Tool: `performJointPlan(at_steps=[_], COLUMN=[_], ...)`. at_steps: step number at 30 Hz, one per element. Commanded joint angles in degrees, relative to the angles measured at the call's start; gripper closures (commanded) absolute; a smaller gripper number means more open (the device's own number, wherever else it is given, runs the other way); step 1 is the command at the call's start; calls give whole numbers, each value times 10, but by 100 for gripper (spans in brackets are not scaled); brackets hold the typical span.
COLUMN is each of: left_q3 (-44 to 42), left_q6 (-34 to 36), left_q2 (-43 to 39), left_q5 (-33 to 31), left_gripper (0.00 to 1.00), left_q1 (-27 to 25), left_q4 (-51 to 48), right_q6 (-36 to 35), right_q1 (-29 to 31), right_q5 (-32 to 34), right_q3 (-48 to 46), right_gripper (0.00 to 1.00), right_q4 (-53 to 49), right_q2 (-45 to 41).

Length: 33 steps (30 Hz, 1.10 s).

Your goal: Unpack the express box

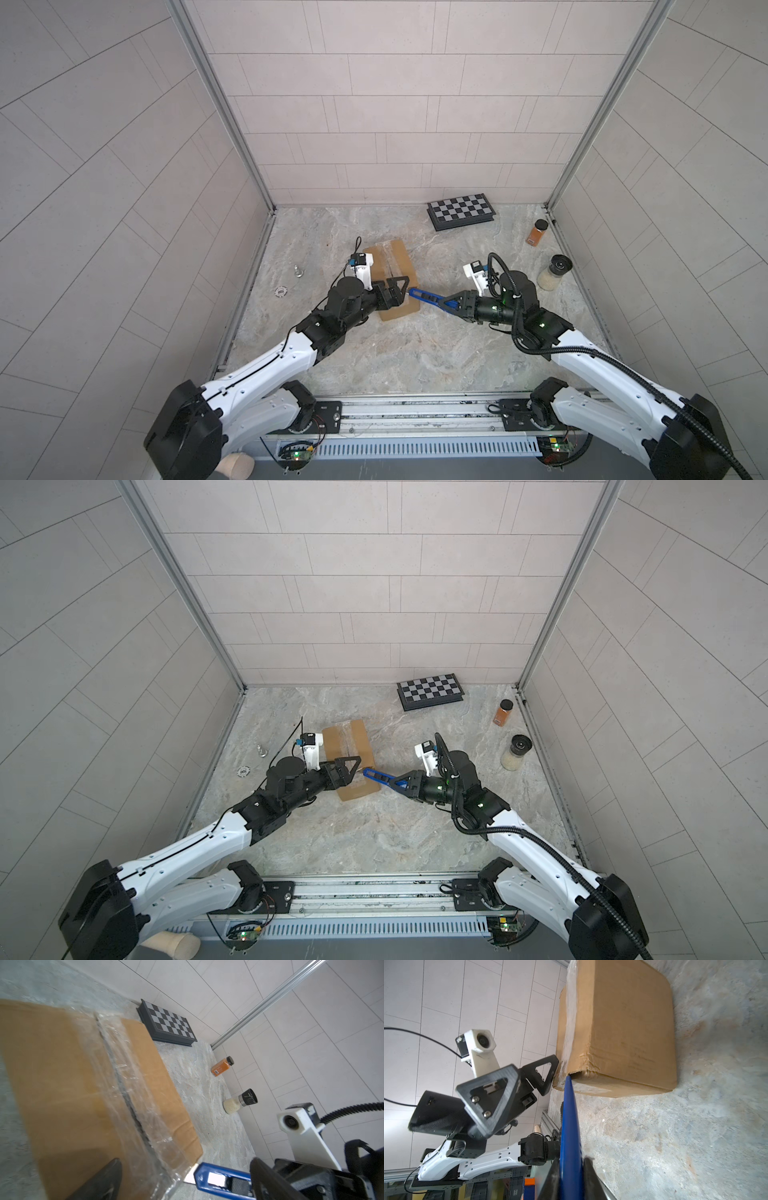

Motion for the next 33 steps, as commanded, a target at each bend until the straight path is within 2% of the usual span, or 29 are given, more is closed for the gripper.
performJointPlan(at_steps=[1, 6, 12, 16, 24, 29, 33], left_q3=[-29, -38, -10, -28, -60, -57, -53], left_q6=[-58, -76, -14, -15, -56, -80, -92], left_q2=[8, -1, -74, -99, -32, 10, 40], left_q5=[-38, -60, -104, -112, -88, -102, -105], left_gripper=[1, 1, 0, 0, 1, 1, 1], left_q1=[-23, -43, -42, -42, -44, -68, -79], left_q4=[68, 70, -55, -72, 48, 110, 133], right_q6=[44, 28, 10, 13, 61, 108, 152], right_q1=[4, 2, -1, -1, 6, 28, 30], right_q5=[51, 75, 76, 75, 90, 117, 111], right_q3=[-2, -1, 4, 11, 0, -11, -20], right_gripper=[100, 100, 100, 100, 100, 100, 100], right_q4=[44, 10, -9, 5, 35, 66, 102], right_q2=[-22, -39, -24, -13, -16, -23, -24])
